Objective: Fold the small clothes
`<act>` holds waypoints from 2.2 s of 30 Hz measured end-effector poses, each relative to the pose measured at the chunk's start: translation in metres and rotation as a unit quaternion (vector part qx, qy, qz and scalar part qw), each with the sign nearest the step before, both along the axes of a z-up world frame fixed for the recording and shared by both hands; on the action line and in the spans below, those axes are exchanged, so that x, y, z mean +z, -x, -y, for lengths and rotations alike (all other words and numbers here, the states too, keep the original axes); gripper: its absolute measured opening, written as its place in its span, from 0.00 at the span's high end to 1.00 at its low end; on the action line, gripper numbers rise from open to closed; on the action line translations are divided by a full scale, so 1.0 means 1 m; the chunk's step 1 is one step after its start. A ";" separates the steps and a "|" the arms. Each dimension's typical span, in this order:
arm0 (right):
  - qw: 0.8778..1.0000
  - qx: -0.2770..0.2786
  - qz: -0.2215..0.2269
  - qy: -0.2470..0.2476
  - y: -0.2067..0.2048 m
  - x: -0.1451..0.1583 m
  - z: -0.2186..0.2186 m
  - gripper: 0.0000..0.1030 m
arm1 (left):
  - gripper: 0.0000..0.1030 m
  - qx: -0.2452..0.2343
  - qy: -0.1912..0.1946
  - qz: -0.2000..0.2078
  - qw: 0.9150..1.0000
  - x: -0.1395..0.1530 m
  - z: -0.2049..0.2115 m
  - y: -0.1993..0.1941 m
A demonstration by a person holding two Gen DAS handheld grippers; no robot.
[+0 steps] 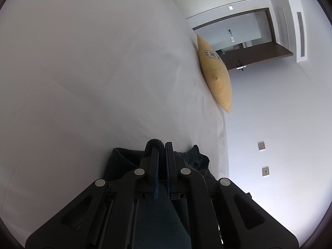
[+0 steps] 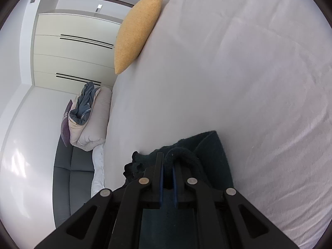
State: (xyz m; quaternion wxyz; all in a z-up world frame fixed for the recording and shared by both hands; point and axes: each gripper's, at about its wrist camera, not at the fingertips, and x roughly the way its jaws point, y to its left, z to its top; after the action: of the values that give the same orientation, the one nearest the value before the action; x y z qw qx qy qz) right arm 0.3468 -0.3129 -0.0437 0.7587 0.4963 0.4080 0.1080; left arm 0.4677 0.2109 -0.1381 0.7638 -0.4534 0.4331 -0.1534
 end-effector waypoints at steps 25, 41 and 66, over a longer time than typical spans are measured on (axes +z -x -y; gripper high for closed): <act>0.997 0.039 0.045 0.045 0.003 0.042 -0.043 0.36 | 0.49 -0.050 -0.098 0.075 0.991 0.060 0.078 -0.006; 0.990 0.067 -0.022 0.119 -0.022 -0.012 -0.078 1.00 | 0.49 -0.029 -0.199 0.073 0.977 -0.004 0.087 0.006; 0.966 0.232 0.061 0.098 -0.009 0.022 -0.215 0.76 | 0.53 -0.059 -0.273 0.112 0.954 0.022 0.141 0.040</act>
State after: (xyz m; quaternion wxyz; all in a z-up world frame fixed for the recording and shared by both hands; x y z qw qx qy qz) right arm 0.3556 -0.0979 -0.0215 0.7814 0.3041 0.4729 0.2708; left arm 0.4280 0.0699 -0.1160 0.8916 -0.1810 0.3960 -0.1244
